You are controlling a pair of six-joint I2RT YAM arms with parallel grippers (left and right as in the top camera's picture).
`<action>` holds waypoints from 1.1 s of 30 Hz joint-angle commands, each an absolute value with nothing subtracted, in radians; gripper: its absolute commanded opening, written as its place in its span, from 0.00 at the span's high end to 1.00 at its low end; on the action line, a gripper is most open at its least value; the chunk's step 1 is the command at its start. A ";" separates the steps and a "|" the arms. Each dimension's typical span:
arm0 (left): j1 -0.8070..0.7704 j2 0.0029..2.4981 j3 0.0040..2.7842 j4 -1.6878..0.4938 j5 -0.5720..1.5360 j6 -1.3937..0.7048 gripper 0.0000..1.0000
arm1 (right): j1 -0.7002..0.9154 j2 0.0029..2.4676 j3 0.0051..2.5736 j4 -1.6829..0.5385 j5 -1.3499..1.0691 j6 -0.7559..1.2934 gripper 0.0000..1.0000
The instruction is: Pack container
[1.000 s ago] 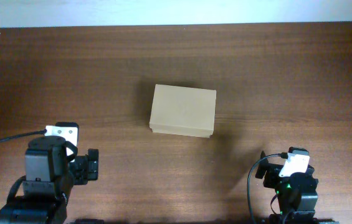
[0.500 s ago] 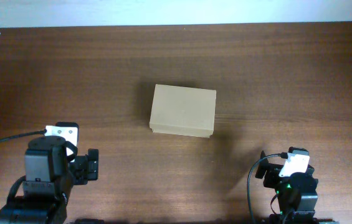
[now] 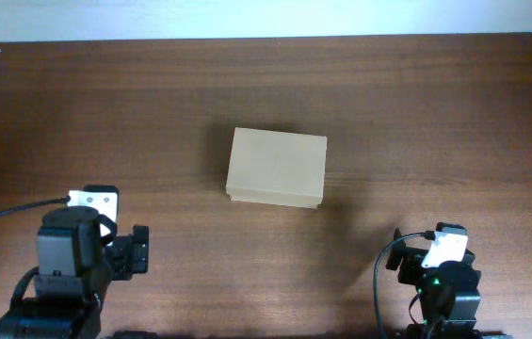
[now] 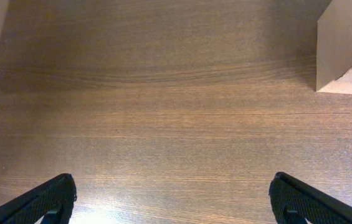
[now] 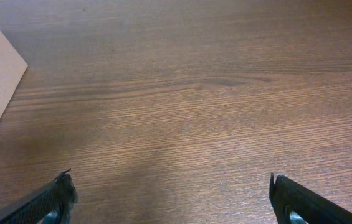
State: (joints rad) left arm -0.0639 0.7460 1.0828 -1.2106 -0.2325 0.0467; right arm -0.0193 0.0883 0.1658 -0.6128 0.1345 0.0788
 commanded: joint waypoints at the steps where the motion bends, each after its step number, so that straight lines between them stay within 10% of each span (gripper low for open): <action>1: -0.056 0.698 1.079 -1.208 -0.225 0.038 0.01 | -0.028 0.078 0.157 -0.609 0.150 0.087 0.01; 17: -0.056 0.261 0.403 -0.146 -0.277 0.083 0.01 | -0.028 0.078 0.157 -0.609 0.150 0.087 0.01; 33: -0.030 0.005 0.036 -0.043 -0.278 0.083 0.01 | -0.028 0.078 0.157 -0.609 0.150 0.087 0.01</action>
State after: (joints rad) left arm -0.0360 0.0216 0.0563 -0.0437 -0.2676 0.0708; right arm -0.0193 0.0875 0.1650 -0.6117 0.1345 0.0788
